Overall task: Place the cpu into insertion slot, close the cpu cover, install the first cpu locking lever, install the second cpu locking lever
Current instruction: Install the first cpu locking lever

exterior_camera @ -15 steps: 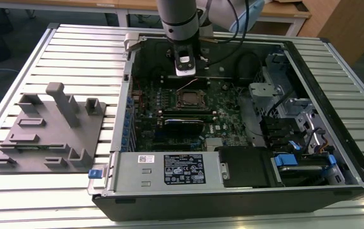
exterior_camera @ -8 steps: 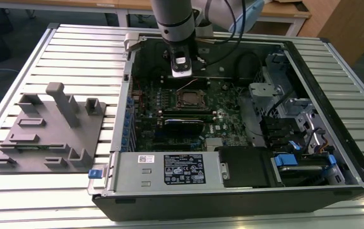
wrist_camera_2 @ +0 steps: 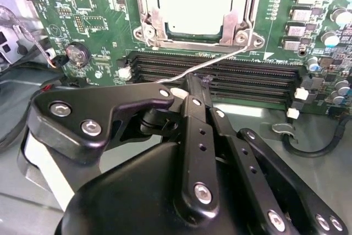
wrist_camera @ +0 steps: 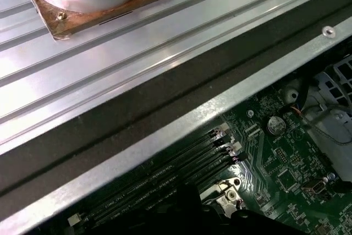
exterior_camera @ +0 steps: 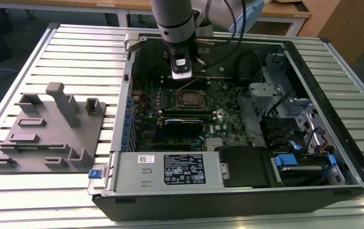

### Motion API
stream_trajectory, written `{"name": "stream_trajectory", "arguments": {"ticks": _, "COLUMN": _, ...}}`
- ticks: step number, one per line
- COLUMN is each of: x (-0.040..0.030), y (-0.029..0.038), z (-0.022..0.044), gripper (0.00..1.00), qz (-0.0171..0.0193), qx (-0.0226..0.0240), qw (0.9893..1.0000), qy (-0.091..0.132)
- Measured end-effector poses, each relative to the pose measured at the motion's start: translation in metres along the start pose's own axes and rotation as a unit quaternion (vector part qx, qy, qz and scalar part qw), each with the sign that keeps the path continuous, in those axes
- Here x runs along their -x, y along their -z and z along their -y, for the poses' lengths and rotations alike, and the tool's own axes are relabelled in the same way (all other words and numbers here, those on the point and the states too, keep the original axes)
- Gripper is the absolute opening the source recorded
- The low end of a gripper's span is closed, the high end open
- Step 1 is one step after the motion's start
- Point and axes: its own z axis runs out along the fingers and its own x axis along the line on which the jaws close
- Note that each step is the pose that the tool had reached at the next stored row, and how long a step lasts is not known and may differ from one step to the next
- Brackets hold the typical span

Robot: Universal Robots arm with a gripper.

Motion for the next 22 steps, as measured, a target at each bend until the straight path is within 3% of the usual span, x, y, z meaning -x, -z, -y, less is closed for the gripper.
{"name": "stream_trajectory", "arguments": {"ticks": 10, "x": 0.0046, "y": -0.0024, "z": -0.0014, "gripper": 0.10, "qz": 0.0021, "qx": -0.0008, "qw": 1.0000, "qy": -0.007}}
{"name": "stream_trajectory", "arguments": {"ticks": 22, "x": 0.0045, "y": -0.0045, "z": -0.0009, "gripper": 0.10, "qz": 0.0022, "qx": -0.0011, "qw": 1.0000, "qy": -0.007}}
